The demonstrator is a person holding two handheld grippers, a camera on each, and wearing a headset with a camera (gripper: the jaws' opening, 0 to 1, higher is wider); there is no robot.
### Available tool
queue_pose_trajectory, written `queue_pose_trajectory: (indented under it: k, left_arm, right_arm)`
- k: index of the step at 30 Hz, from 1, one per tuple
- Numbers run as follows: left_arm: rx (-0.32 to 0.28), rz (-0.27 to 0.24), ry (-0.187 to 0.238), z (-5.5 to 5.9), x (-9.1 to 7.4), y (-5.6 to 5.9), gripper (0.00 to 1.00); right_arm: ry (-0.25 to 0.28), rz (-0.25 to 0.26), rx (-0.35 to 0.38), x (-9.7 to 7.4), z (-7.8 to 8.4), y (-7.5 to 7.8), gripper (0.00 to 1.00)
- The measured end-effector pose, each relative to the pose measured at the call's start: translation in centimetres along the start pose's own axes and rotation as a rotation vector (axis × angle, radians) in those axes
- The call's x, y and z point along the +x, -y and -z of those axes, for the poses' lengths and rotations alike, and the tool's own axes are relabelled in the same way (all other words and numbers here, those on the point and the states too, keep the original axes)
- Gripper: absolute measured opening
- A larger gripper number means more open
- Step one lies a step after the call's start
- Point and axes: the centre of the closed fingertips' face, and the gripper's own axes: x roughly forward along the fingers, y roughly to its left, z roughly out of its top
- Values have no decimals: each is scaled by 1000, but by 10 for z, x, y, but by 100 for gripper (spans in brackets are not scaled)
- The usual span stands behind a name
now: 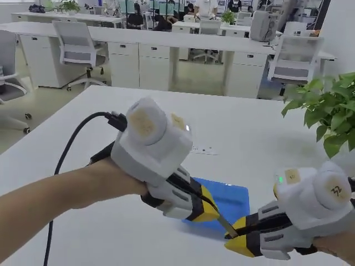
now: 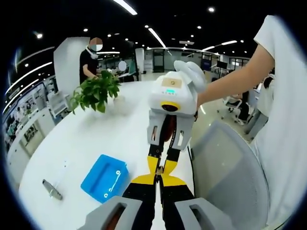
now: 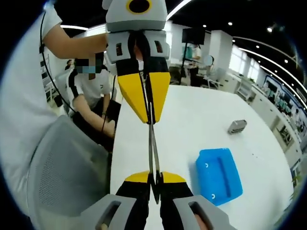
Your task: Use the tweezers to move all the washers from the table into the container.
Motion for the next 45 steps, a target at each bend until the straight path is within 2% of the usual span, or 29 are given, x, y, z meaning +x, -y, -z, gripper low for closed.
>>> queue_pose_trajectory:
  k: [3, 6, 7, 9, 10, 12, 15, 18, 19, 21, 22, 24, 27, 29, 33, 37, 40, 42, 43, 44, 45]
  left_arm:
    - [24, -1, -43, 11, 6, -3, 0]
    - [36, 6, -113, 32, 17, -8, 0]
    - [46, 8, -117, 35, 20, -9, 0]
    - [65, 6, -186, 52, 27, -11, 0]
    - [89, 1, -217, 60, 32, -14, 0]
    - [117, -15, -240, 68, 39, -17, 0]
    - [167, -32, -306, 84, 50, -21, 0]
    - [238, -55, -372, 105, 66, -25, 0]
    - [256, -52, -381, 110, 69, -25, 0]
    - [218, -41, -388, 119, 79, -22, 0]
    - [221, -43, -394, 122, 82, -23, 0]
    - [269, -59, -422, 130, 87, -27, 0]
    - [262, -53, -440, 142, 97, -28, 0]
    - [252, -49, -444, 150, 102, -29, 0]
    - [223, -32, -488, 169, 106, -29, 0]
    - [221, -23, -475, 168, 108, -28, 0]
    - [213, -19, -488, 171, 110, -30, 0]
    - [195, -6, -508, 175, 111, -29, 0]
    - [166, -18, -535, 179, 111, -29, 0]
    - [159, -4, -565, 184, 110, -27, 0]
    - [167, -8, -579, 186, 110, -28, 0]
  right_arm:
    - [-29, 0, -9, 5, 8, 4, 3]
    - [-75, 2, -9, 12, 22, 9, 4]
    - [-84, 4, -12, 14, 25, 10, 4]
    - [-104, 2, -14, 19, 33, 12, 5]
    - [-111, 5, -11, 22, 37, 13, 5]
    - [-137, -3, 2, 28, 46, 14, 5]
    - [-168, 4, 24, 39, 60, 15, 4]
    - [-193, -1, 81, 47, 74, 14, 5]
    - [-199, 8, 105, 49, 77, 16, 5]
    - [-213, 12, 120, 53, 84, 17, 6]
    - [-219, 16, 124, 55, 87, 17, 7]
    - [-227, 29, 141, 60, 93, 18, 8]
    - [-236, 34, 180, 68, 101, 18, 9]
    - [-246, 42, 175, 72, 107, 18, 9]
    - [-273, 50, 174, 76, 118, 20, 10]
    - [-274, 46, 205, 79, 123, 19, 11]
    - [-259, 54, 224, 79, 121, 19, 12]
    - [-259, 60, 230, 78, 120, 17, 14]
    - [-258, 75, 233, 75, 119, 18, 15]
    - [-253, 87, 241, 73, 117, 19, 16]
    - [-223, 127, 272, 68, 111, 22, 18]
